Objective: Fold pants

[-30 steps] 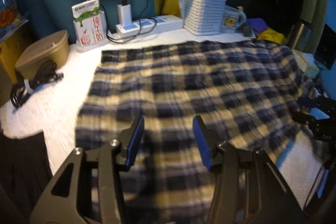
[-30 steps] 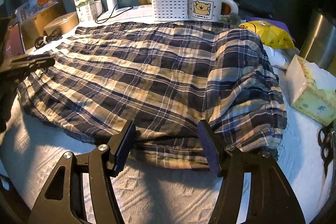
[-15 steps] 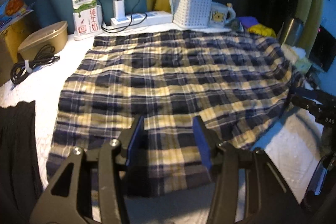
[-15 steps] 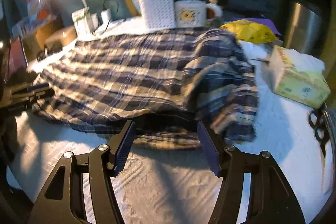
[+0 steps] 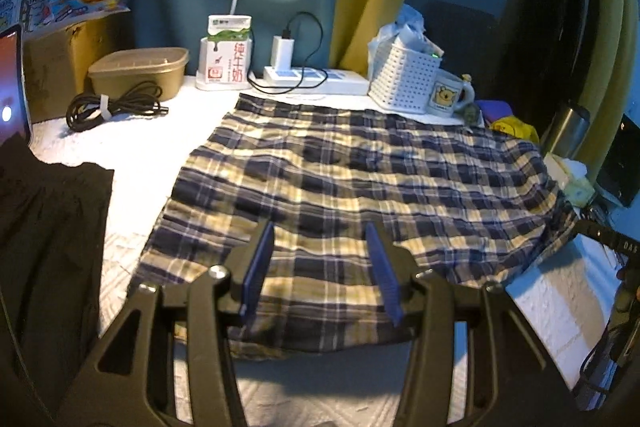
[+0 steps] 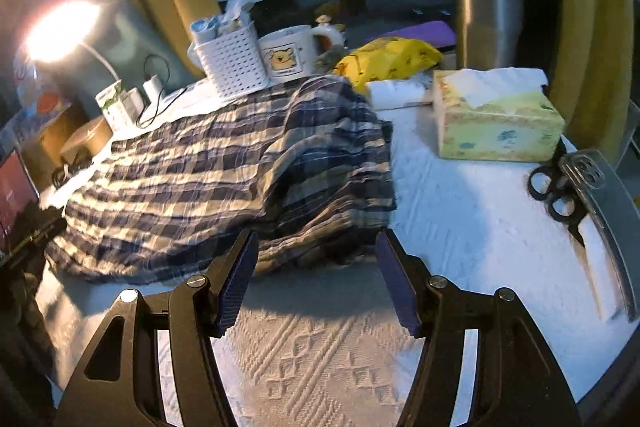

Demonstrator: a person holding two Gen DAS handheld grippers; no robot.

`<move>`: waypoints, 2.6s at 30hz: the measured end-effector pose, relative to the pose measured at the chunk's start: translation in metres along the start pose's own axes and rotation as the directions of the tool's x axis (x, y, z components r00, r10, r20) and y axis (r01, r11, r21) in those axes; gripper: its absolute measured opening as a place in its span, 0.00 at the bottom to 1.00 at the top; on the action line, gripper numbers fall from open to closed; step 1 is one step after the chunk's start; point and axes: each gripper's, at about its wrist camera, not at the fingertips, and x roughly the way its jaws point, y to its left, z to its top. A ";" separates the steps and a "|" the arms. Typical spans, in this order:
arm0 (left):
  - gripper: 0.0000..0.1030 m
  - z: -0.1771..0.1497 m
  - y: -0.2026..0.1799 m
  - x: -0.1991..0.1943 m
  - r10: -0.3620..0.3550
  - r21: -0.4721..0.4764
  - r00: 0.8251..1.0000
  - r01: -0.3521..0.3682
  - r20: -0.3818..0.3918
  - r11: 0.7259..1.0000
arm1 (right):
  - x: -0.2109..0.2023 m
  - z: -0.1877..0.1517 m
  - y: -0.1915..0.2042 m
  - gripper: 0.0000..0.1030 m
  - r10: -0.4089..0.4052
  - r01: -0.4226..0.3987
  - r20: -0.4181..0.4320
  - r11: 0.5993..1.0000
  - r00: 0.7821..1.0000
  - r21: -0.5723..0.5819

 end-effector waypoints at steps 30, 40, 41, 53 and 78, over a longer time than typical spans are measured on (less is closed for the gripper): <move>0.48 0.019 0.026 -0.018 0.002 0.040 1.000 -0.003 0.028 0.999 | 0.069 0.034 -0.047 0.17 0.201 -0.186 0.008 0.890 0.980 0.417; 0.48 0.030 0.036 -0.015 -0.017 0.051 0.999 0.016 0.035 0.999 | 0.018 0.075 -0.063 0.15 0.082 -0.110 0.109 0.954 0.991 0.278; 0.48 0.030 0.037 -0.011 -0.022 0.047 0.999 0.021 0.030 0.999 | 0.019 0.074 -0.062 0.15 0.077 -0.103 0.105 0.957 0.991 0.273; 0.48 0.030 0.051 -0.012 -0.043 0.028 0.999 0.042 0.025 0.999 | -0.009 0.096 0.002 0.15 0.072 -0.092 0.171 0.989 0.983 0.113; 0.48 0.015 0.105 -0.046 -0.001 -0.070 0.999 0.004 0.040 0.998 | 0.097 0.029 0.301 0.15 0.393 -0.453 -0.240 0.841 0.888 -0.296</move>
